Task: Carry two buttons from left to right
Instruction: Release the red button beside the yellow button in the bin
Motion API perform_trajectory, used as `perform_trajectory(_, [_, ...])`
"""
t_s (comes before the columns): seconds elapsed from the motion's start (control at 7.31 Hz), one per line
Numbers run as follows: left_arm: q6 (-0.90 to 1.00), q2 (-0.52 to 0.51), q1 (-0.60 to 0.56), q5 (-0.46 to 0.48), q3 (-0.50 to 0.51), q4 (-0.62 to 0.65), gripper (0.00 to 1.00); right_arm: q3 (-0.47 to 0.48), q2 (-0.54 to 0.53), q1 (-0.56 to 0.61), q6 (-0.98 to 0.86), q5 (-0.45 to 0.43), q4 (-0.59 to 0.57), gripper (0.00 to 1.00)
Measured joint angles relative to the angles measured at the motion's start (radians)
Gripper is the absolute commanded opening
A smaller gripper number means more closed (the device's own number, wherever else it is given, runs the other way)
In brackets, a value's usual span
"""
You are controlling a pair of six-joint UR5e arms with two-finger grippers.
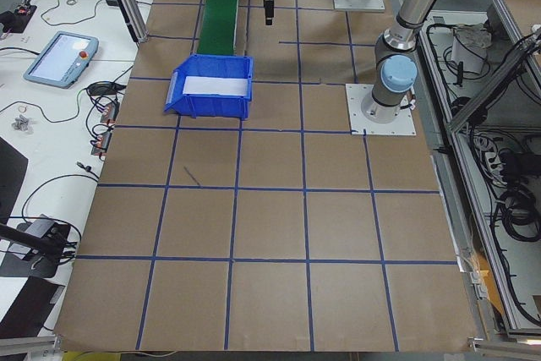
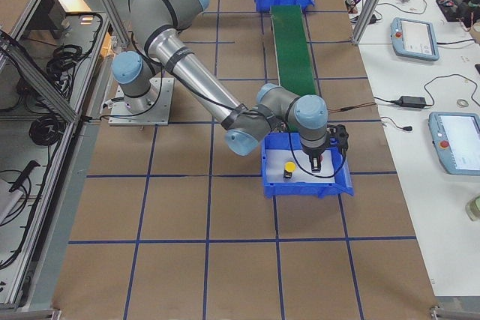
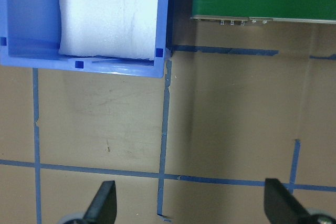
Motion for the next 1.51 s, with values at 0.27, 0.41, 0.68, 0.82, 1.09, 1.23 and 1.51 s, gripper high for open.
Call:
perform_trajectory(0.27, [0.0,0.0,0.0,0.0,-0.001,0.0,1.0,0.022,0.013,0.0,0.006,-0.044,0.009,0.41])
perform_trajectory(0.41, [0.0,0.0,0.0,0.0,-0.001,0.0,1.0,0.024,0.018,0.0,0.006,-0.066,0.013,0.5])
perform_trajectory(0.68, [0.0,0.0,0.0,0.0,-0.001,0.0,1.0,0.024,0.022,0.0,0.005,-0.076,0.015,1.0])
perform_trajectory(0.82, [0.0,0.0,0.0,0.0,-0.001,0.0,1.0,0.024,0.022,0.001,0.005,-0.073,0.016,1.0])
perform_trajectory(1.09, [0.0,0.0,0.0,0.0,-0.001,0.0,1.0,0.02,0.008,0.006,0.006,-0.07,0.016,1.0])
perform_trajectory(1.23, [0.0,0.001,0.0,0.0,-0.001,0.0,1.0,0.02,-0.029,0.009,0.005,-0.073,0.03,1.0])
perform_trajectory(1.51, [0.0,0.002,0.0,0.0,-0.001,0.0,1.0,0.035,-0.164,0.025,0.011,-0.083,0.138,1.0])
